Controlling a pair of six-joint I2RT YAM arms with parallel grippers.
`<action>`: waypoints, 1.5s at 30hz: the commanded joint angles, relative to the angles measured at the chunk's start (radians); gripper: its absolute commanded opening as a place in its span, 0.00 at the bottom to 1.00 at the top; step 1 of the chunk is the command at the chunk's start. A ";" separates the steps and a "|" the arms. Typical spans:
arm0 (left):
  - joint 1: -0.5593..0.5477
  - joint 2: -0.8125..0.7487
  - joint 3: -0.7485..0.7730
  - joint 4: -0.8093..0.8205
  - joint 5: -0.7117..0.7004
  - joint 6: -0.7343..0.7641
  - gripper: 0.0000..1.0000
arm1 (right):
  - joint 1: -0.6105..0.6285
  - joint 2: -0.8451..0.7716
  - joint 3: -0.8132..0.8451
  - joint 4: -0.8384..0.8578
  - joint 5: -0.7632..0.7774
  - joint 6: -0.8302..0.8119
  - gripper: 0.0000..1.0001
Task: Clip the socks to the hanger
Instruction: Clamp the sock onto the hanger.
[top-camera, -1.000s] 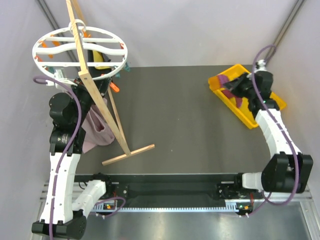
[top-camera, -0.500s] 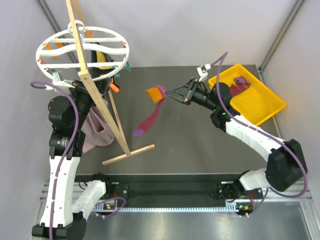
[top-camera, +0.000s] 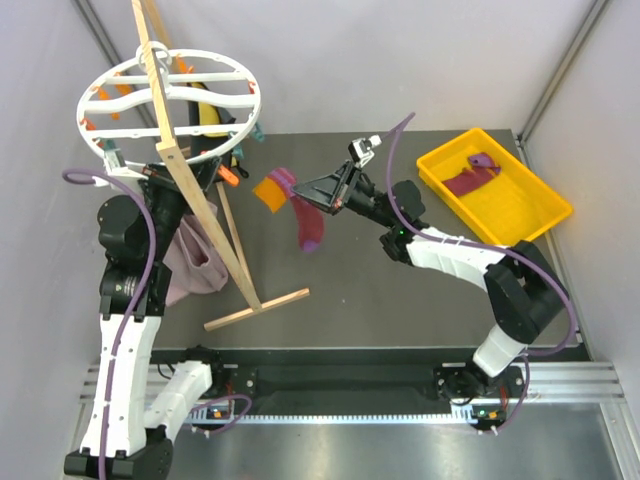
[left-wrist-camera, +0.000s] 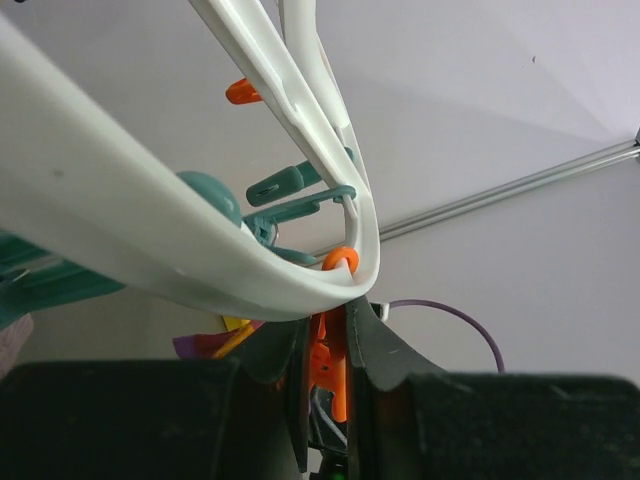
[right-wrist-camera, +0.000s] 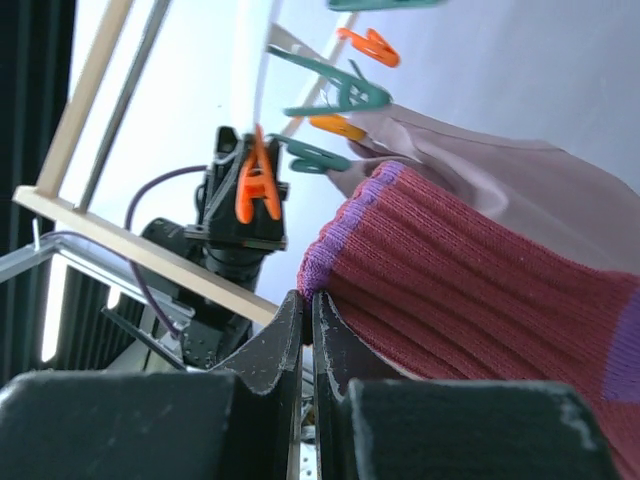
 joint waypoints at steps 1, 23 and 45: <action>-0.002 -0.011 -0.007 -0.021 -0.043 -0.023 0.00 | 0.029 -0.045 0.067 0.120 0.032 -0.024 0.00; -0.003 -0.011 0.008 -0.052 -0.069 -0.052 0.00 | 0.103 0.030 0.225 0.073 0.078 -0.058 0.00; -0.003 -0.007 0.007 -0.035 -0.063 -0.072 0.00 | 0.158 0.091 0.263 0.056 0.073 -0.075 0.00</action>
